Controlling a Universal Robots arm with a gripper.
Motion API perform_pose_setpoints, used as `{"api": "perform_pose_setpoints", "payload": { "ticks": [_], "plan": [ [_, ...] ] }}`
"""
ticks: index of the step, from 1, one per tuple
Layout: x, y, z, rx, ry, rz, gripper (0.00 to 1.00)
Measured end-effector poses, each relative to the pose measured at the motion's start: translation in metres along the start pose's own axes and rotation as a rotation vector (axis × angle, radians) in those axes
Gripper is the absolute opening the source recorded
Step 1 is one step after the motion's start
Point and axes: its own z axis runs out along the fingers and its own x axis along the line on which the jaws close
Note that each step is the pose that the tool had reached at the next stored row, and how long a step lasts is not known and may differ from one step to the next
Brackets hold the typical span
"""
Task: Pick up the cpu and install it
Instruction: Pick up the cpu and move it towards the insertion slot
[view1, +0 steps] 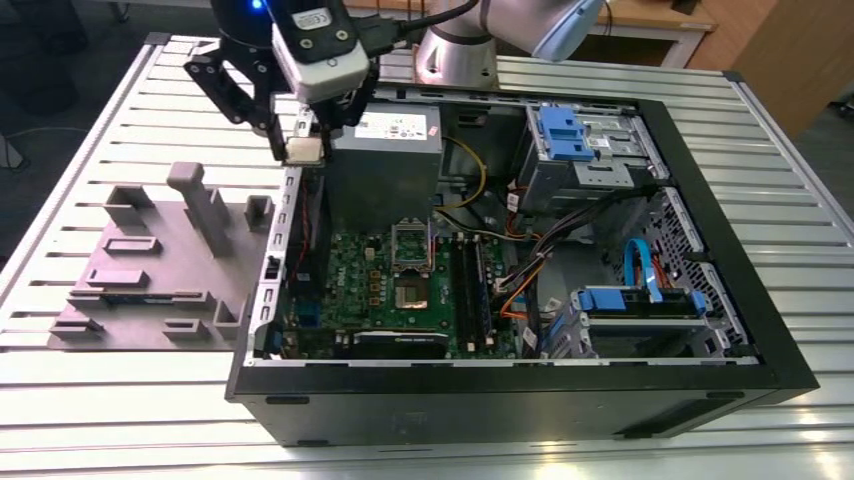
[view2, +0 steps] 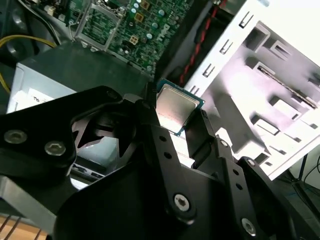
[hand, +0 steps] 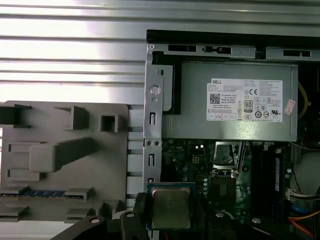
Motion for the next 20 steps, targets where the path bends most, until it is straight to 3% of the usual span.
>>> {"api": "perform_pose_setpoints", "payload": {
  "ticks": [20],
  "plan": [
    [-0.0498, -0.0001, 0.0017, -0.0001, 0.0014, 0.0, 0.47]
  ]
}}
